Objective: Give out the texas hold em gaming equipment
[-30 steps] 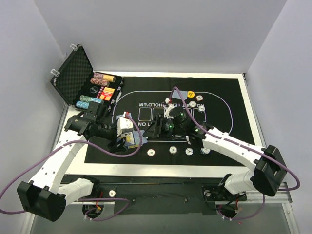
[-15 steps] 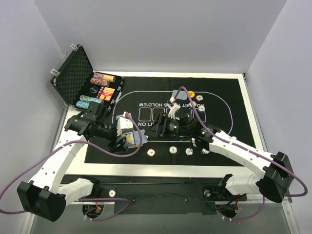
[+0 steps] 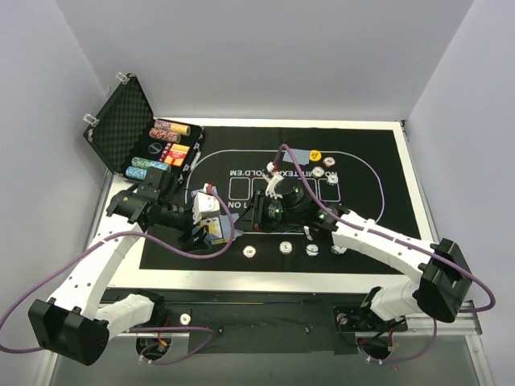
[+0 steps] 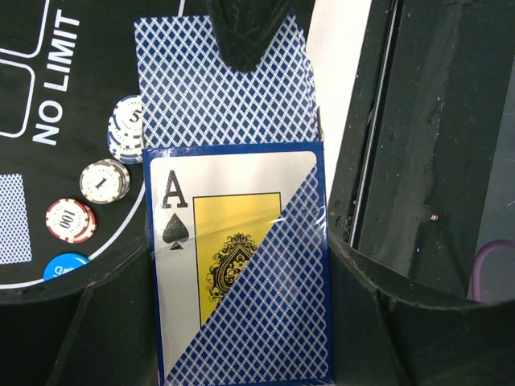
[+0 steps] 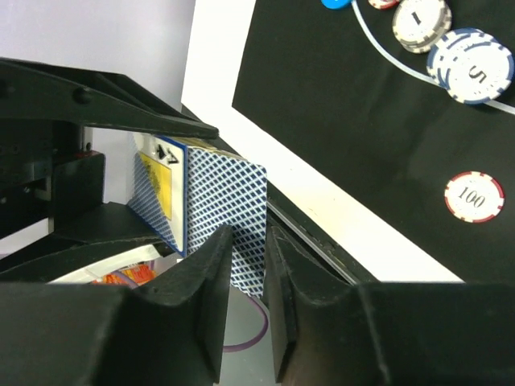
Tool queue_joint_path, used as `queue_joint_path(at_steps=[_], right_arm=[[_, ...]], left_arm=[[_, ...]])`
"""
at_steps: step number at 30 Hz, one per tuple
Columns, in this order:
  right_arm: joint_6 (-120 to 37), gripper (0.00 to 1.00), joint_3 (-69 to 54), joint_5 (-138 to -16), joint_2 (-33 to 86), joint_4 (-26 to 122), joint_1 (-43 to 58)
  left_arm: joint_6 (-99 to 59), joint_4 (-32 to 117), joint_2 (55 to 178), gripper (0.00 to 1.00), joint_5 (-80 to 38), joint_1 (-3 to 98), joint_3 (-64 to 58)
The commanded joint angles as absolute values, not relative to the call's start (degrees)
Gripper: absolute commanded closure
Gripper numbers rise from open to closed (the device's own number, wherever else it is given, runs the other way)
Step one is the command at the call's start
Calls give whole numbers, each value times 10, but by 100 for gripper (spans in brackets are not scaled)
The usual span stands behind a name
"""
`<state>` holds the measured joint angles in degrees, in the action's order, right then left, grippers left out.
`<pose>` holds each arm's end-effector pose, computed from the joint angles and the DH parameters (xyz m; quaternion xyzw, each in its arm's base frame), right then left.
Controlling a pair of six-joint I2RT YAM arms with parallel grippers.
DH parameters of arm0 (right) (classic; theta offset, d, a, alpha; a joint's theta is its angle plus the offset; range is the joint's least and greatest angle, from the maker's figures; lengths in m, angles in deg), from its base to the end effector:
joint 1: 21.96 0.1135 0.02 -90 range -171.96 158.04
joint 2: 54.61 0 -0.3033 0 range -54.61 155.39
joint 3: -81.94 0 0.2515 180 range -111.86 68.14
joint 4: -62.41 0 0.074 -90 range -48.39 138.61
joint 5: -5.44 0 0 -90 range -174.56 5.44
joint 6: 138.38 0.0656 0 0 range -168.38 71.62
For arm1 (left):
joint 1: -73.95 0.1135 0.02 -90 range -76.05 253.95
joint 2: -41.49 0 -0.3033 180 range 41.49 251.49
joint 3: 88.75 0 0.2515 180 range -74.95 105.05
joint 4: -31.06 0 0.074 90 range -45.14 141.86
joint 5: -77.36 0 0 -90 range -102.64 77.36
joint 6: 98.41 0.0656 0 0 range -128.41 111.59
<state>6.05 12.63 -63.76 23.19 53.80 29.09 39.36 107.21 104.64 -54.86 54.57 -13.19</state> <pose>0.1918 0.2744 0.3330 -0.0839 0.7940 0.5530 0.2382 0.1579 -0.1023 0.3282 0.5706 0.7117 -0.2881 0.2915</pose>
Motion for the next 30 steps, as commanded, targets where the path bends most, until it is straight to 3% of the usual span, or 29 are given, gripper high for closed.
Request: queue_joint_path(at_steps=[1, 2, 12, 30], right_arm=[[54, 87, 94, -633, 241, 555, 294], [54, 90, 93, -635, 241, 555, 295], [61, 94, 100, -628, 244, 566, 295], [41, 85, 141, -652, 200, 529, 280]], left_arm=[[389, 1050, 1035, 100, -584, 549, -117], [388, 1050, 1035, 100, -584, 549, -118], [389, 1048, 1032, 100, -584, 549, -121], [377, 1044, 1027, 100, -592, 550, -118]])
